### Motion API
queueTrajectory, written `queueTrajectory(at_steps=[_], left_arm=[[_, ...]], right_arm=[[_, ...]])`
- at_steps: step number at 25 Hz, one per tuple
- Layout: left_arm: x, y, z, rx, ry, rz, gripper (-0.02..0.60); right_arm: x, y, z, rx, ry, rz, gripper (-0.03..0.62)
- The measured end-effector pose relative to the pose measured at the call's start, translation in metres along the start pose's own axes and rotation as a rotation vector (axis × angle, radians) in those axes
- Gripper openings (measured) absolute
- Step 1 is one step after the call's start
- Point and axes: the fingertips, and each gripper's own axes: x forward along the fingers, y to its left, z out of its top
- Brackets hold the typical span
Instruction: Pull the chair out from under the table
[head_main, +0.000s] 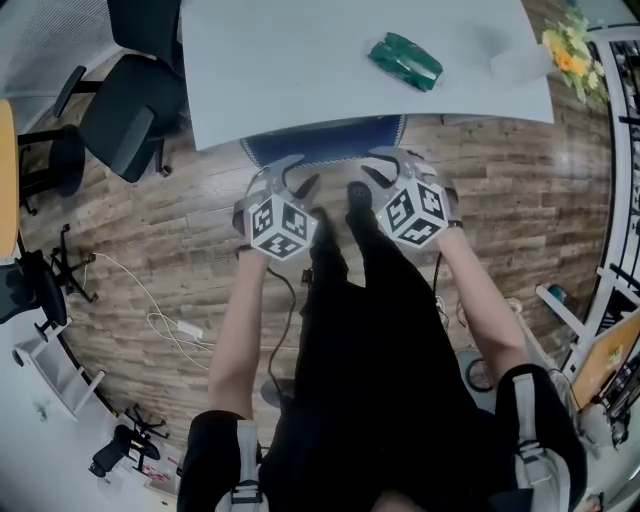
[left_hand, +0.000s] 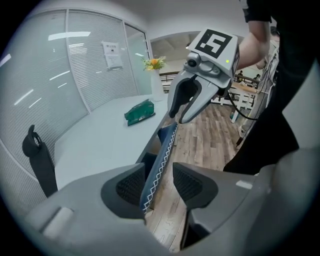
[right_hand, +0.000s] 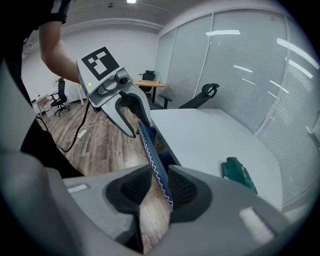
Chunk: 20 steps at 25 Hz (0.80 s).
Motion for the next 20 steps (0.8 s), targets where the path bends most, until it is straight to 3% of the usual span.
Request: queueTrajectory(at_steps=[9, 20], left_arm=[[0.024, -0.001, -0.009, 0.052, 0.048, -0.031, 0.184], [0.036, 0.001, -0.015, 0.038, 0.062, -0.049, 0.183]], right_arm=[[0.021, 0.001, -0.011, -0.071, 0.036, 0.03, 0.13], [0.041, 0.0, -0.02, -0.099, 0.08, 0.049, 0.14]])
